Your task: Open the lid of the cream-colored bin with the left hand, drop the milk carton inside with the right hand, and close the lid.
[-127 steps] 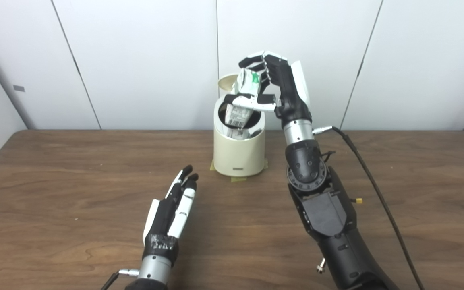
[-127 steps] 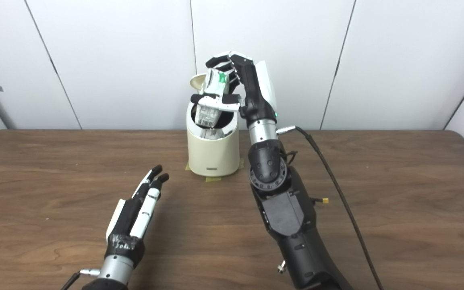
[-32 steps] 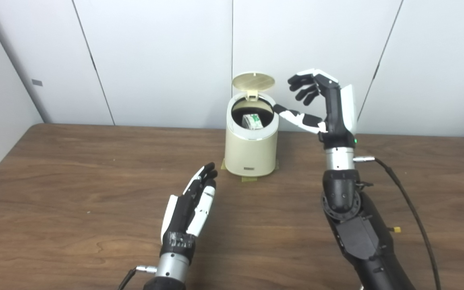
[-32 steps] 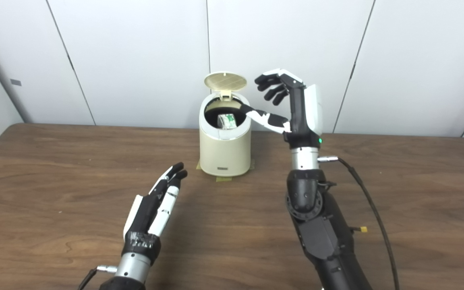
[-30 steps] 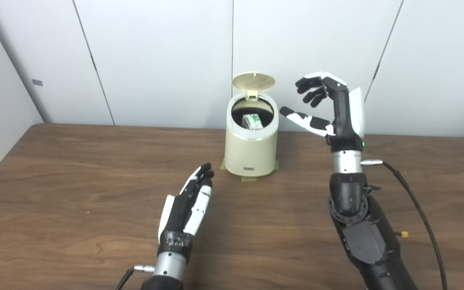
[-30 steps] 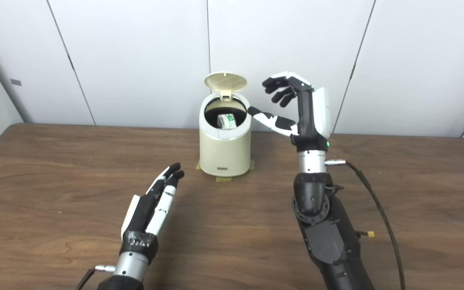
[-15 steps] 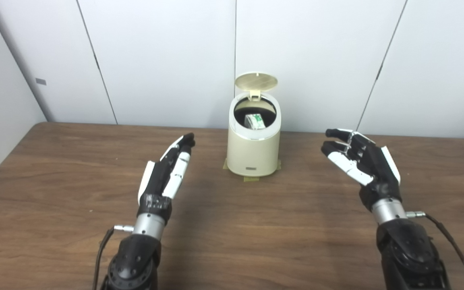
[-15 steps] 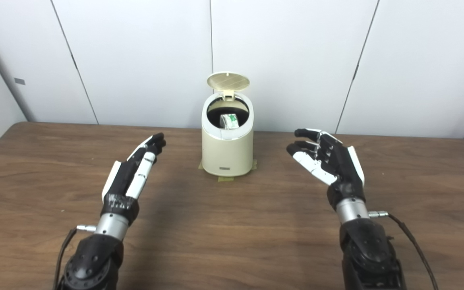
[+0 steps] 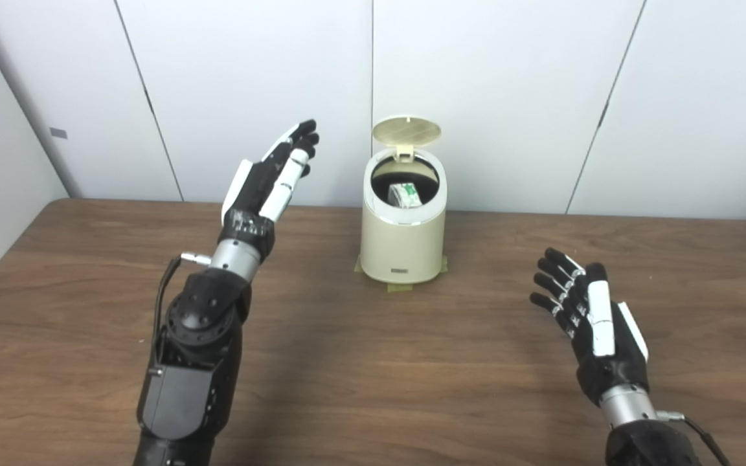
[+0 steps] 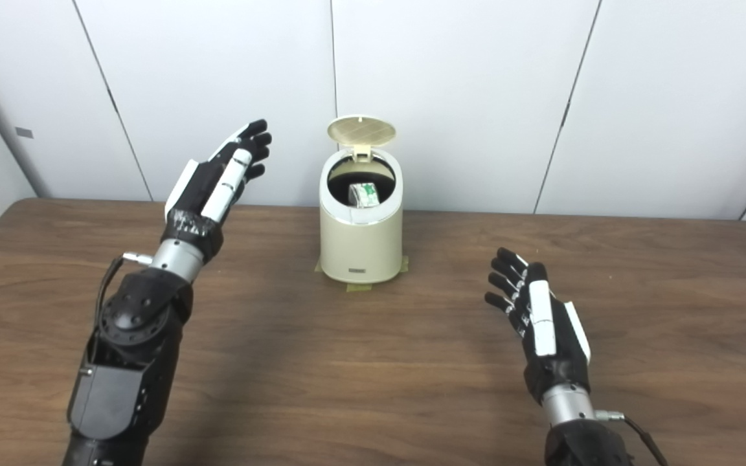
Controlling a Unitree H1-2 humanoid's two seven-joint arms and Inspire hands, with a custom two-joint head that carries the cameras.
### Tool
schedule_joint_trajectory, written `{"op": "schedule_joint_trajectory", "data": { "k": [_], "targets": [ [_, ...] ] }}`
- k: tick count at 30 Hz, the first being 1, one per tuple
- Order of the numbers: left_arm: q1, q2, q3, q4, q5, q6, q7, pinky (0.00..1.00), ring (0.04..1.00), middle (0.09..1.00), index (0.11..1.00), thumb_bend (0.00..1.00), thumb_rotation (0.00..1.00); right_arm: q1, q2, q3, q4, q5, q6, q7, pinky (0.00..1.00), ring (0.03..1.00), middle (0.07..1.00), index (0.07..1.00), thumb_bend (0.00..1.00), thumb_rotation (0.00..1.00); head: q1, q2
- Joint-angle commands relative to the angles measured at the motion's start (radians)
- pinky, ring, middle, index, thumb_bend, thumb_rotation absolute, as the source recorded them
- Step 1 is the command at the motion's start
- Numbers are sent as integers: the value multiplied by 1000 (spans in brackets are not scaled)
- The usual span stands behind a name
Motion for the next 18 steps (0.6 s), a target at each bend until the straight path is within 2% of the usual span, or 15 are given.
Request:
{"op": "schedule_joint_trajectory", "data": {
  "k": [1, 5, 12, 18],
  "targets": [
    [-90, 21, -15, 14, 12, -3, -16, 956, 955, 937, 934, 419, 855, -12, 13, -4, -8, 8, -69, -3, 789, 854, 860, 860, 607, 1000, 0, 0],
    [-172, 44, -45, 102, 37, -23, -33, 959, 958, 942, 945, 417, 849, -2, 30, -4, 5, 26, -86, 5, 798, 864, 867, 866, 608, 1000, 0, -5],
    [-285, 80, -96, 248, 93, -73, -53, 968, 958, 945, 952, 422, 851, 20, 42, 13, 13, 7, -111, 4, 738, 845, 854, 854, 615, 1000, -4, -12],
    [-352, 90, -128, 332, 131, -105, -81, 949, 958, 930, 921, 392, 907, 33, 58, 10, 7, 22, -103, 1, 730, 838, 855, 859, 604, 1000, -11, -11]
  ]
}}
